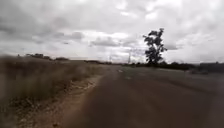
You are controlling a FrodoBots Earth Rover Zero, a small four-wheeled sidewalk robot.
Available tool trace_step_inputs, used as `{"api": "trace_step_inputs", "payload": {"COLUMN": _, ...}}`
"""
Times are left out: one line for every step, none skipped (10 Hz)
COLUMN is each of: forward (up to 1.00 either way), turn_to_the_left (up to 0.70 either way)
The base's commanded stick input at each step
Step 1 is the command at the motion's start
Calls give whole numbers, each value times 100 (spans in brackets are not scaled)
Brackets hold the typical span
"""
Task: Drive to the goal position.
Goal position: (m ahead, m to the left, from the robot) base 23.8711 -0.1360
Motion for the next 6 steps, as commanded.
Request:
{"api": "trace_step_inputs", "payload": {"forward": 50, "turn_to_the_left": 0}}
{"api": "trace_step_inputs", "payload": {"forward": 50, "turn_to_the_left": 0}}
{"api": "trace_step_inputs", "payload": {"forward": 50, "turn_to_the_left": 0}}
{"api": "trace_step_inputs", "payload": {"forward": 50, "turn_to_the_left": 0}}
{"api": "trace_step_inputs", "payload": {"forward": 50, "turn_to_the_left": 0}}
{"api": "trace_step_inputs", "payload": {"forward": 50, "turn_to_the_left": 0}}
